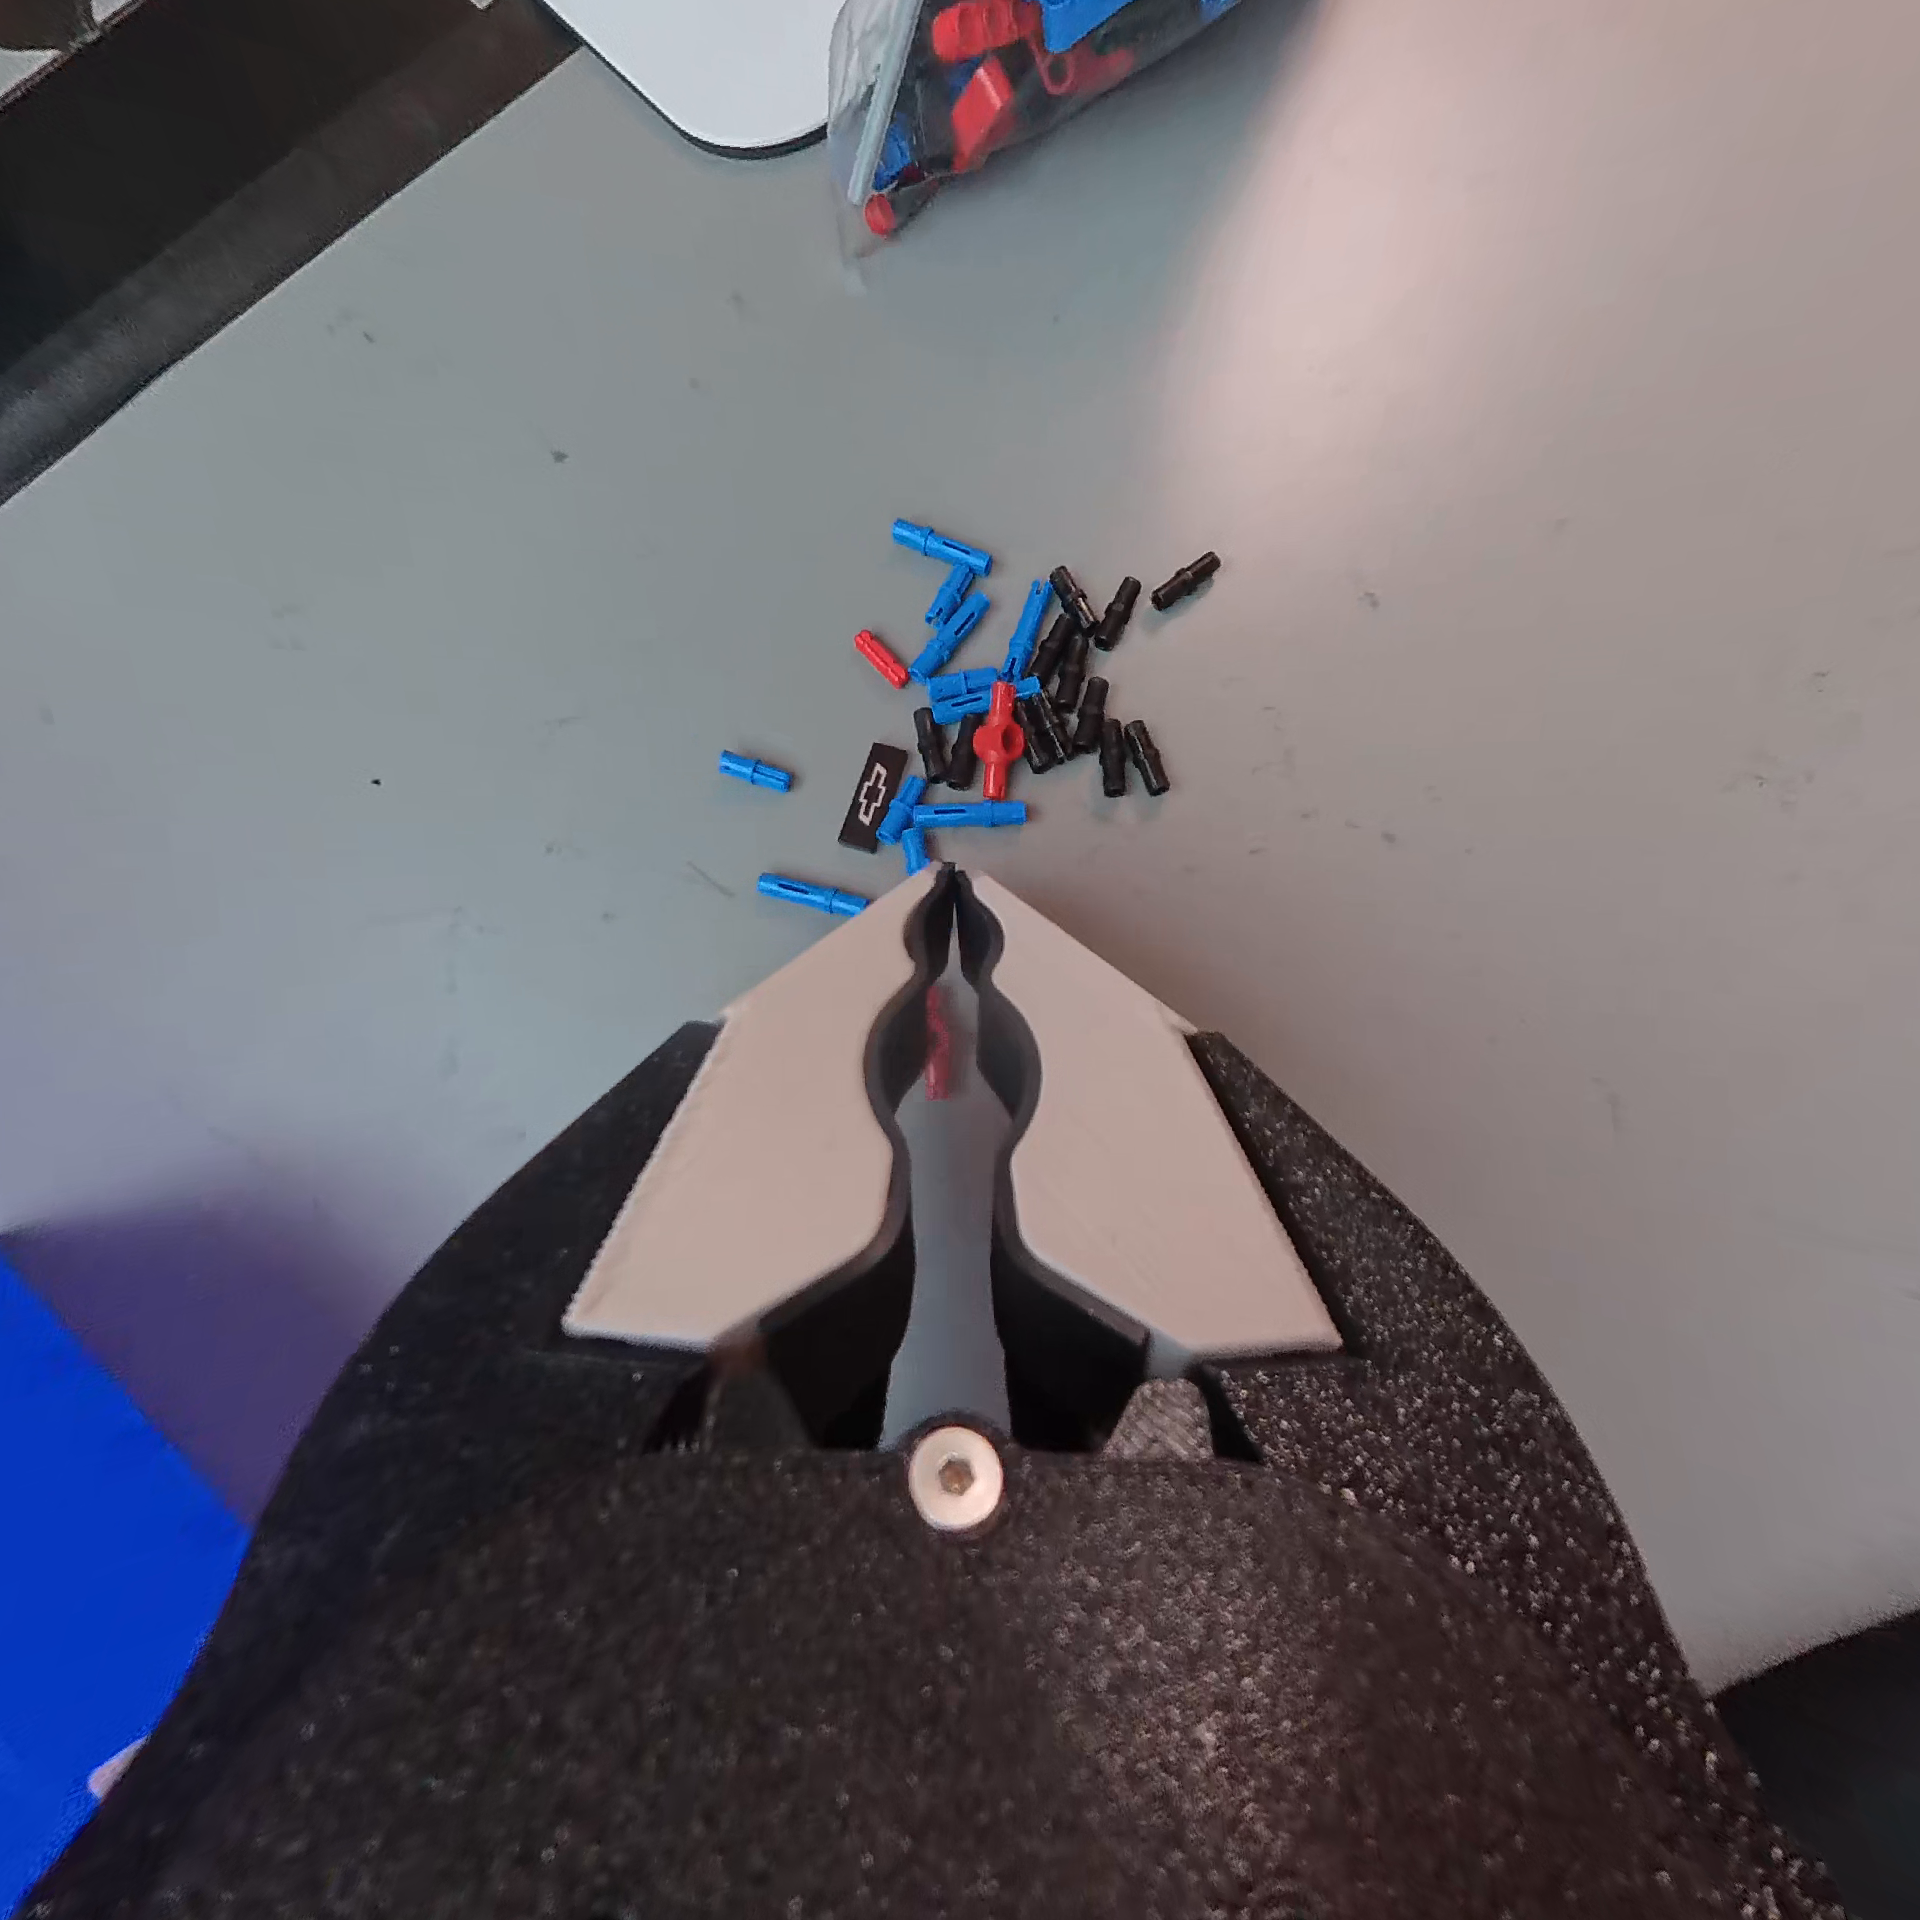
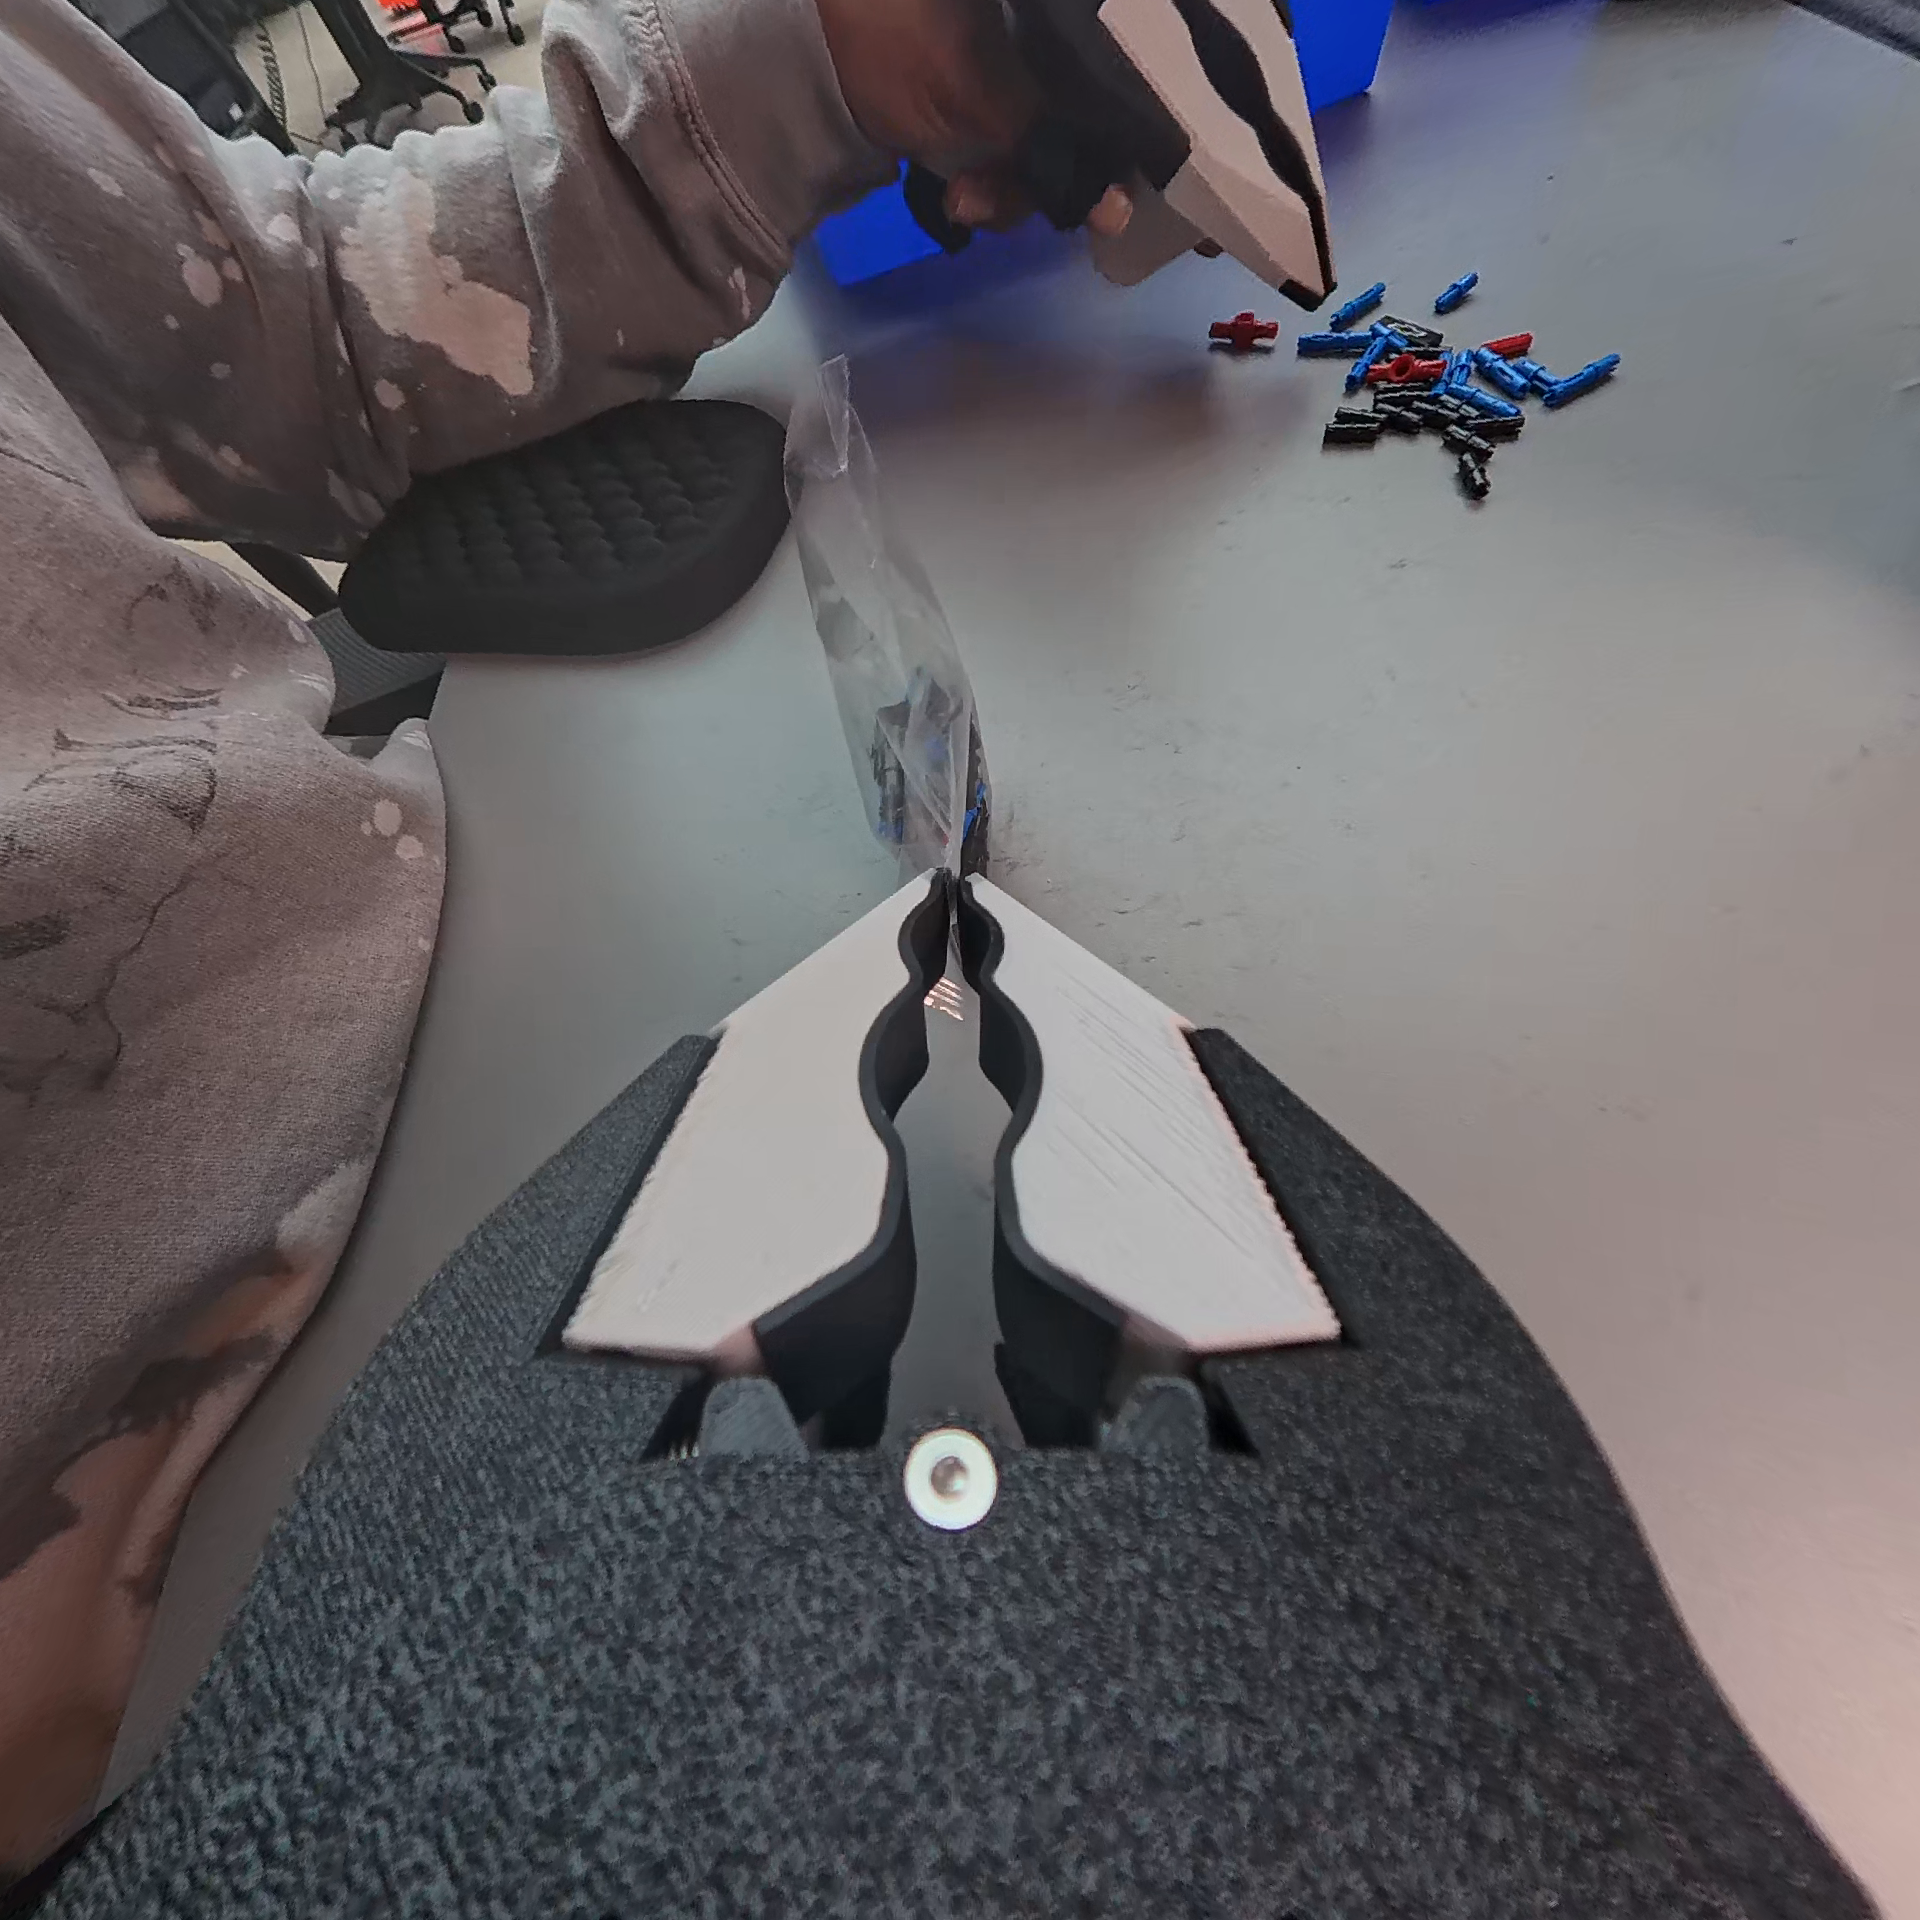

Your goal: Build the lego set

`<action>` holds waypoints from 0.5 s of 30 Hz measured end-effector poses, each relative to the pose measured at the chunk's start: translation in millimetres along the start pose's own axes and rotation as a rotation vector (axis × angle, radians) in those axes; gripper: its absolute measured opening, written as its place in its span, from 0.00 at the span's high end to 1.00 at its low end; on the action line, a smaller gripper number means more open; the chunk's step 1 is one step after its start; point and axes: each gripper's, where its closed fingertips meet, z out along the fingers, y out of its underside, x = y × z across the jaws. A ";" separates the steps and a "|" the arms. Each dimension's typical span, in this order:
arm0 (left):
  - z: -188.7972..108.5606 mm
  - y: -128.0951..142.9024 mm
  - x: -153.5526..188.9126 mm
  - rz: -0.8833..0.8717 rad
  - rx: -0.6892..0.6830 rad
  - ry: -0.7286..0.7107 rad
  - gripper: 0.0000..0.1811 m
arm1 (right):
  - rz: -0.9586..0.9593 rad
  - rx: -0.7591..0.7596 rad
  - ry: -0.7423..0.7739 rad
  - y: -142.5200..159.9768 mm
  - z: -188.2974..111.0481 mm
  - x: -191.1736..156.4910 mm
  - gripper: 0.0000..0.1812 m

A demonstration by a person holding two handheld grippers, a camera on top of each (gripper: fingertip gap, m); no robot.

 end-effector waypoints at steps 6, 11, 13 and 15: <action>8.2 7.7 -7.1 -0.081 -0.026 -0.003 0.93 | 0.000 -0.003 -0.002 0.3 0.6 -0.3 0.99; 11.9 9.4 -4.3 -0.064 -0.045 0.002 0.97 | 0.000 -0.001 -0.001 0.0 0.3 -0.3 0.99; -1.0 -11.9 10.4 -0.064 0.057 0.077 0.97 | 0.001 0.001 0.000 -0.2 0.1 0.0 1.00; -29.6 -50.3 46.5 -0.037 0.230 0.244 0.98 | 0.005 0.001 0.002 -0.3 0.4 0.7 0.99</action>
